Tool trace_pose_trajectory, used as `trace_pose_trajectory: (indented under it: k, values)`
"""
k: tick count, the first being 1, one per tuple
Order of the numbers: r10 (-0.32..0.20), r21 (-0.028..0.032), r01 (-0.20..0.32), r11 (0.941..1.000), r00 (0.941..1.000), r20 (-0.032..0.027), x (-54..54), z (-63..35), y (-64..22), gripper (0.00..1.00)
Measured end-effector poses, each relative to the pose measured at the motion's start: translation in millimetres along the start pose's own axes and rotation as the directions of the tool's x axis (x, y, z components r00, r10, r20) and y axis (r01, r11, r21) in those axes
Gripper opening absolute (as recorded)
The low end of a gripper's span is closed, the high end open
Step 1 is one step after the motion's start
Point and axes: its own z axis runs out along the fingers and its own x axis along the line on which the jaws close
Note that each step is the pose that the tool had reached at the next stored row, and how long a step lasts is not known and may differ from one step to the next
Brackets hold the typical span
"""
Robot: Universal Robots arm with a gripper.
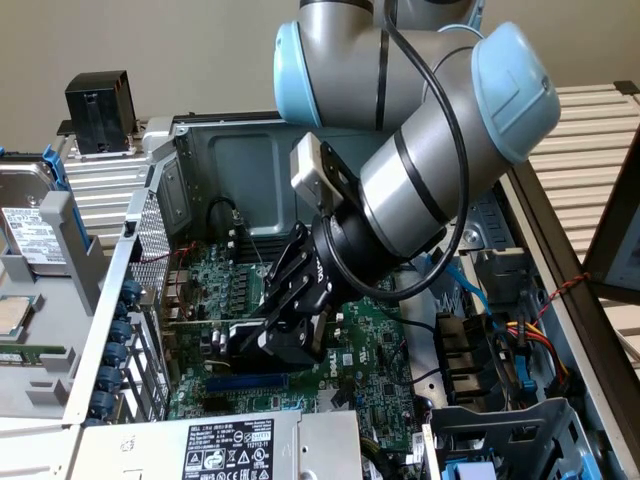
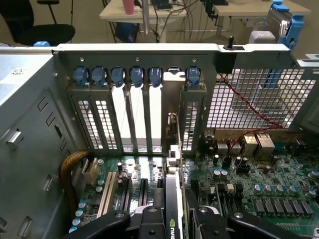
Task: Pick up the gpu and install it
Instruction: 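Insert the gpu into the slot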
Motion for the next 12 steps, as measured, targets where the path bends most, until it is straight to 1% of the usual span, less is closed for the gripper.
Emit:
trace_pose_trajectory:
  k: [12]
  values:
    - [0.006,-0.0011,-0.006,1.0000,1.0000,-0.0005,-1.4,2.3,-0.9,0.27]
